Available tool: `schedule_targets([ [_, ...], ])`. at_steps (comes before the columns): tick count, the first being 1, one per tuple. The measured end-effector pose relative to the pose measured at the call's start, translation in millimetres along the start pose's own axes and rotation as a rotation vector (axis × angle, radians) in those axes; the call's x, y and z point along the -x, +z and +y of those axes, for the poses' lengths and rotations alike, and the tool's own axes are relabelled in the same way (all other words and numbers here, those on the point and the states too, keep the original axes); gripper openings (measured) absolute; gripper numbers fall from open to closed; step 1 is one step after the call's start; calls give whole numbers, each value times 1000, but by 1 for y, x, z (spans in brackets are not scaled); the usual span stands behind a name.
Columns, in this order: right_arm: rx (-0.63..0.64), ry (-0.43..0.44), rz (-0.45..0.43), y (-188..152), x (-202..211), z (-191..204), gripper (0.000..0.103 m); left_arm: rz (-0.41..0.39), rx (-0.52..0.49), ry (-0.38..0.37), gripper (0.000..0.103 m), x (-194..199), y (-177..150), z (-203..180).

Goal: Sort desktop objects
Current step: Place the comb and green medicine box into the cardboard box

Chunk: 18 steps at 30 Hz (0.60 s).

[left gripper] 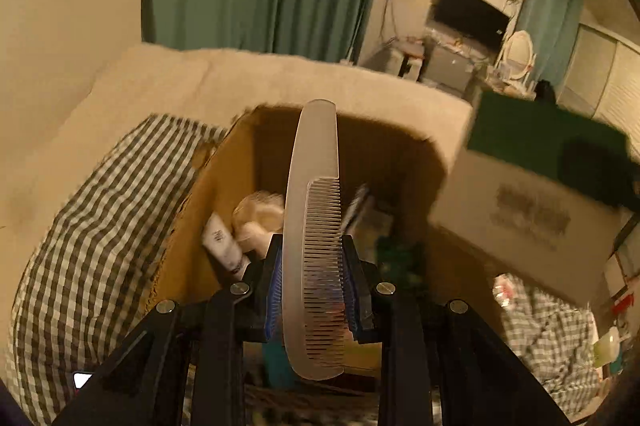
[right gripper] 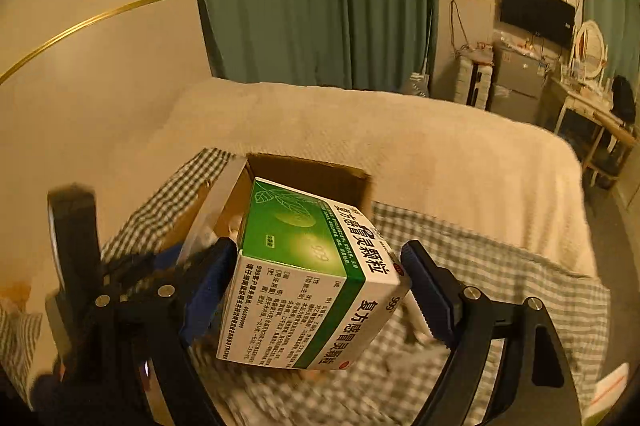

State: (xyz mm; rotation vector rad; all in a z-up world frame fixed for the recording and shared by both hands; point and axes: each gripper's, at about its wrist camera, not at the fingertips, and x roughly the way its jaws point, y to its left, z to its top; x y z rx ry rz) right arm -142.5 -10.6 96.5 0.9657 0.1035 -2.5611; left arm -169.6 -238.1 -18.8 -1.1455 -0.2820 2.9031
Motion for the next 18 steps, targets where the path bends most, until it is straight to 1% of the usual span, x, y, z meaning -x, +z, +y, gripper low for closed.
schedule_targets([
  [3, -30, 6, 15, 4, -36, 9, 85, 13, 6, -9, 26, -15, -5, 7],
  [5, -33, 8, 17, 5, -51, 14, 87, 17, -2, 5, 29, -20, -6, 5],
  [6, -27, 12, 8, 4, -56, 17, 87, 17, -13, 16, 41, -21, -7, 2],
  [7, -23, 6, -4, 3, -58, 19, 87, 14, -19, 29, 67, -20, -6, -1],
  [8, -12, -3, -20, 2, -59, 22, 87, 10, -25, 55, 80, -18, -7, -2],
  [9, -2, -12, -32, 0, -57, 23, 88, -12, -27, 102, 93, -14, -7, -5],
  [11, 19, -41, -65, -2, -50, 27, 94, -48, -26, 131, 96, -3, -3, -7],
  [12, 31, -48, -84, -2, -44, 27, 96, -49, -27, 136, 97, 1, -3, -9],
  [15, 51, -61, -124, -1, -21, 24, 96, -53, -11, 120, 97, 20, -3, -21],
  [17, 52, -67, -144, 0, 0, 18, 96, -62, -18, 95, 97, 34, -4, -34],
  [18, 50, -66, -150, 1, 13, 12, 96, -63, -27, 94, 97, 41, -4, -43],
])
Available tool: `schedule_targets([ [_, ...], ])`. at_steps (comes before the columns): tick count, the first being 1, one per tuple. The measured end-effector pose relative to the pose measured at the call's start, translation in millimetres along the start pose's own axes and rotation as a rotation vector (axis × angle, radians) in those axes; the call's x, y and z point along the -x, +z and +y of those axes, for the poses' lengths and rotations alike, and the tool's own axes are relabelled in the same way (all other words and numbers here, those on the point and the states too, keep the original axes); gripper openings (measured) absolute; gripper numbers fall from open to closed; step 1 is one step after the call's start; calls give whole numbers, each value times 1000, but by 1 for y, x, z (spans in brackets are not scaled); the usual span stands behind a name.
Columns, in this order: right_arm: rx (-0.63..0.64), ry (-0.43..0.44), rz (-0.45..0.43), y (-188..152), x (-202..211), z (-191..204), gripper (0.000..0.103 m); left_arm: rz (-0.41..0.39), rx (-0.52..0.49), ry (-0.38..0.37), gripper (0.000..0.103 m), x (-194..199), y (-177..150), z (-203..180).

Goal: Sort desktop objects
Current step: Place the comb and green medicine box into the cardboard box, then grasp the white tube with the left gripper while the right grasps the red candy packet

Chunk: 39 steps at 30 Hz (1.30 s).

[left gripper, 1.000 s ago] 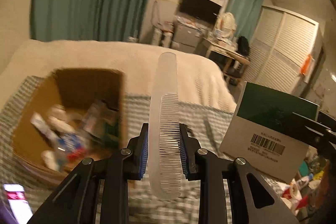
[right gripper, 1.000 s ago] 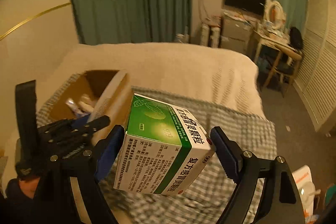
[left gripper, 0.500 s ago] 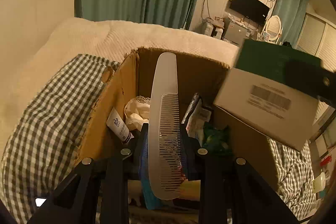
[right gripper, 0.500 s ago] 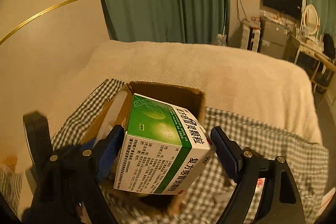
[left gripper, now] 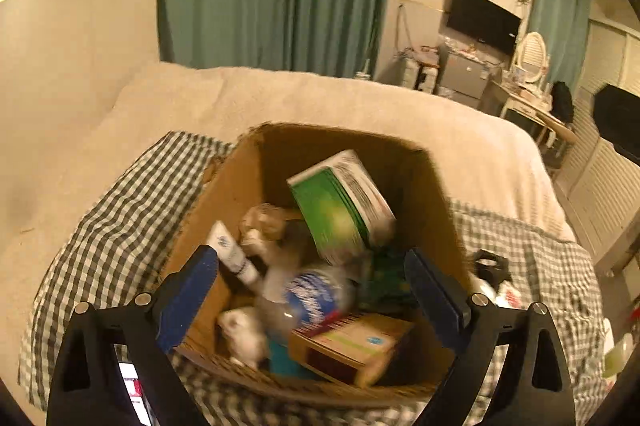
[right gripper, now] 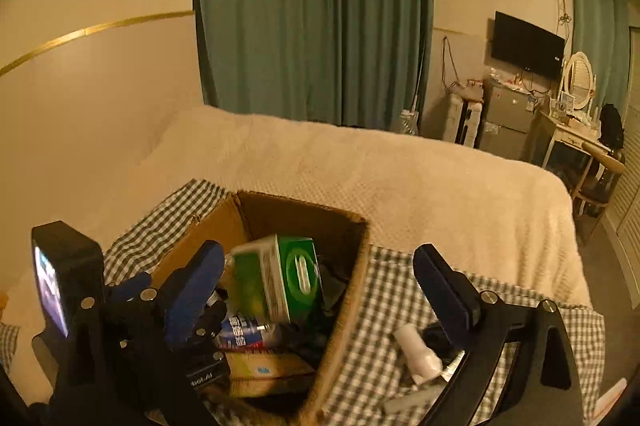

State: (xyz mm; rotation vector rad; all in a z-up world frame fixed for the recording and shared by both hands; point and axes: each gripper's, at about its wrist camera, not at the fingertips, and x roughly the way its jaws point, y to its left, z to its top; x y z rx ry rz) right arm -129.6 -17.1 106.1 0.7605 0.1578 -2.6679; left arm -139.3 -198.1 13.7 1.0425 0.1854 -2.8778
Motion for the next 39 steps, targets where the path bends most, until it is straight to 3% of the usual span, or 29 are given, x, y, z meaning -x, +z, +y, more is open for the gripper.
schedule_targets([
  [8, -75, -85, -25, -23, 94, -66, 96, -5, -50, -116, 98, 55, -10, -78],
  [16, -206, -157, 1, -79, 140, -146, 96, 55, -91, -214, 98, 50, -50, -141],
  [22, -240, -198, 49, -128, 123, -189, 96, 139, -203, -252, 98, 2, -86, -187],
  [30, -290, -172, 159, -189, 55, -230, 96, 211, -360, -287, 98, -81, -115, -223],
  [32, -312, -164, 181, -198, 39, -239, 96, 260, -357, -284, 94, -105, -118, -227],
  [36, -318, -153, 214, -211, 6, -251, 96, 367, -306, -315, 72, -141, -126, -226],
  [39, -312, -145, 230, -215, -16, -256, 96, 391, -307, -327, 72, -151, -133, -226],
])
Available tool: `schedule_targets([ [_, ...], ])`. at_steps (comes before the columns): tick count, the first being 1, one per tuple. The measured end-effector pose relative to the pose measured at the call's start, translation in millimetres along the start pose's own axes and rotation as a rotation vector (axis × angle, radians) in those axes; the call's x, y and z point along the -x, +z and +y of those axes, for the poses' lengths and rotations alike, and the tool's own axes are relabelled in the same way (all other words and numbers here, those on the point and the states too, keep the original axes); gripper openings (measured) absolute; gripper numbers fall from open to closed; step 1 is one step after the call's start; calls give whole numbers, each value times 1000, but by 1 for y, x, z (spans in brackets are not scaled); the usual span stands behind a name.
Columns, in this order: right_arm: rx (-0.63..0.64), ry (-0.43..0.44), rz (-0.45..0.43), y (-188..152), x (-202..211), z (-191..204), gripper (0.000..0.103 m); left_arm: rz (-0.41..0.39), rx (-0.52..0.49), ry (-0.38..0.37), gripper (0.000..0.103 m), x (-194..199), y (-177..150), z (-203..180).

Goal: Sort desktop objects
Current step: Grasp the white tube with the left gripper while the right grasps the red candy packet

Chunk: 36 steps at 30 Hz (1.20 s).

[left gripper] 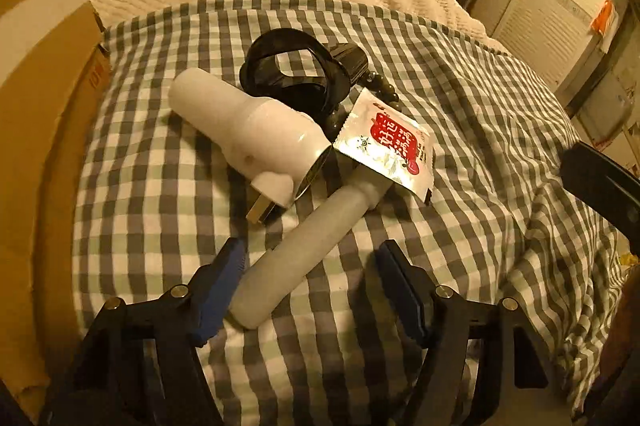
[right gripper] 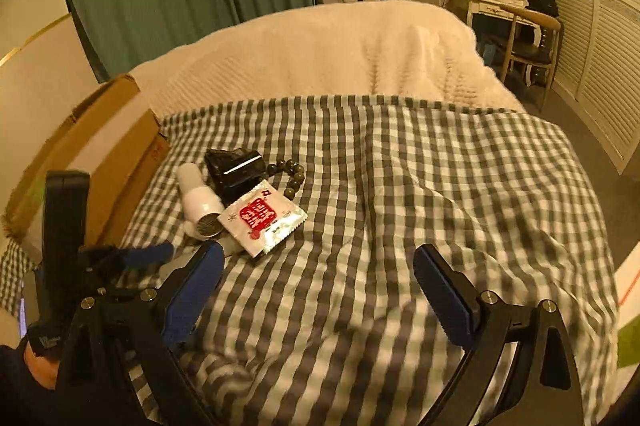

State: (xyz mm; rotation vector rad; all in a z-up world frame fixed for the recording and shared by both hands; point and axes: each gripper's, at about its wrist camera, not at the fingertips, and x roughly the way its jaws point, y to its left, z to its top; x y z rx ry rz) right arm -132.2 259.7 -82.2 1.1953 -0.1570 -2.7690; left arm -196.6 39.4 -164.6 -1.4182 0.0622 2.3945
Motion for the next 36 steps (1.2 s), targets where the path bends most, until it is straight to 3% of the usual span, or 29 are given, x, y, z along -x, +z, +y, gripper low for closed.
schedule_targets([
  [3, 11, 19, 13, 5, -21, 2, 96, 3, 19, -39, 72, -4, 2, 4],
  [4, 21, 30, 20, 7, -28, 4, 96, 2, 26, -50, 66, -4, 2, 6],
  [5, 29, 38, 23, 9, -33, 7, 96, 2, 30, -49, 57, -5, 1, 7],
  [6, 41, 46, 24, 10, -39, 10, 96, 2, 31, -42, 35, -5, 1, 8],
  [8, 57, 56, 29, 14, -48, 16, 96, -1, 34, -63, 24, -3, 0, 9],
  [9, 66, 70, 41, 15, -53, 20, 96, -8, 31, -72, 12, 0, -1, 9],
  [13, 93, 108, 76, 19, -70, 33, 96, -27, 29, -43, 10, 10, 1, 9],
  [21, 162, 93, 148, 19, -103, 56, 96, 4, 37, -44, 9, 6, -2, 11],
  [23, 152, 112, 178, 17, -111, 55, 87, 11, 43, -54, 9, 2, -3, 12],
  [24, 144, 100, 184, 16, -113, 53, 68, 14, 53, -67, 9, 1, -3, 14],
  [25, 132, 111, 188, 14, -113, 51, 56, 14, 61, -74, 9, 1, -3, 16],
  [27, 108, 145, 196, 12, -109, 47, 44, 10, 69, -85, 9, 1, -4, 17],
  [30, 146, 98, 168, 7, -94, 52, 35, -3, 67, -88, 9, 4, -4, 14],
  [36, 145, 49, 162, -5, -61, 44, 33, -27, 70, -107, 6, 16, -8, 9],
])
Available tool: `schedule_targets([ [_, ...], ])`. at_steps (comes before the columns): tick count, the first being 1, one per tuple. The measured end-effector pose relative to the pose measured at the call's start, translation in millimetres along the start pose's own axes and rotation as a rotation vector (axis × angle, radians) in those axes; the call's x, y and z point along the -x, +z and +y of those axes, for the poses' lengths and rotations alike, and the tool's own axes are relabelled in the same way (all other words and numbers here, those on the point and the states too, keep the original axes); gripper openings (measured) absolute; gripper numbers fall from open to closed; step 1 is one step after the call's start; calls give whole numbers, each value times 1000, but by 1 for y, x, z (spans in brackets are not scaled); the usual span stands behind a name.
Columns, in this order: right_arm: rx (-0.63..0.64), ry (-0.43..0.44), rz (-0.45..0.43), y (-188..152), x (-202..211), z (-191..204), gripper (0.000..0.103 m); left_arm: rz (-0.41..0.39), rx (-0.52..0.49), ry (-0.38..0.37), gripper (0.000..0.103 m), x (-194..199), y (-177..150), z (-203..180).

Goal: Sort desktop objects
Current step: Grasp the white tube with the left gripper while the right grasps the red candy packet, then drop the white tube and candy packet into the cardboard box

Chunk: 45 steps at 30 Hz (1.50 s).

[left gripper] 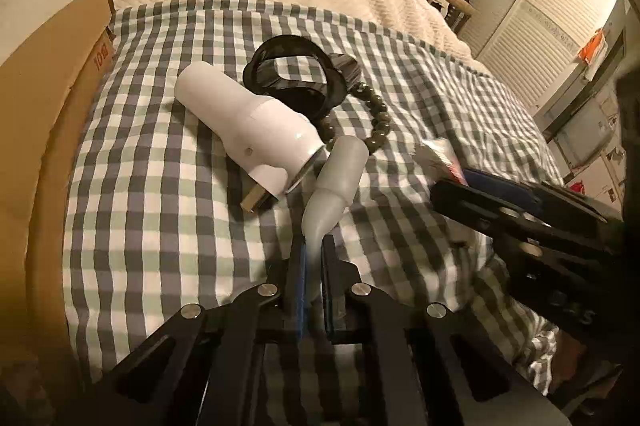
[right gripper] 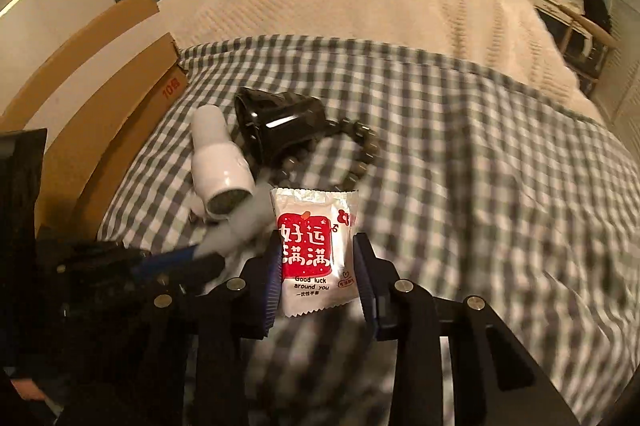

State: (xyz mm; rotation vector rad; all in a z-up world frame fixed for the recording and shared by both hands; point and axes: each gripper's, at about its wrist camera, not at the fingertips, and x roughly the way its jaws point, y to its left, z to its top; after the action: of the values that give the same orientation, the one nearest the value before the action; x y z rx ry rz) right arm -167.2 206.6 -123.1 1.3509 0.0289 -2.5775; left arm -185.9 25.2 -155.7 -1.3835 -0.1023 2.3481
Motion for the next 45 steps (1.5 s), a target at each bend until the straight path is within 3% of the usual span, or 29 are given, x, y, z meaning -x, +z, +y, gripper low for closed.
schedule_targets([
  [12, -54, -46, -44, -28, 93, -6, 33, -101, 30, -16, 5, 71, -8, -16],
  [23, 31, -91, -133, -12, 180, 44, 33, -277, -5, -34, 6, 165, 13, -26],
  [29, 77, -48, -192, 12, 211, 84, 33, -367, 3, -19, 5, 213, 25, -6],
  [37, 148, 83, -213, 60, 200, 161, 33, -431, 48, 106, 6, 256, 33, 72],
  [43, 156, 183, -169, 89, 149, 211, 33, -426, 99, 219, 6, 257, 35, 132],
  [45, 160, 197, -149, 95, 129, 224, 33, -411, 113, 225, 6, 253, 33, 149],
])
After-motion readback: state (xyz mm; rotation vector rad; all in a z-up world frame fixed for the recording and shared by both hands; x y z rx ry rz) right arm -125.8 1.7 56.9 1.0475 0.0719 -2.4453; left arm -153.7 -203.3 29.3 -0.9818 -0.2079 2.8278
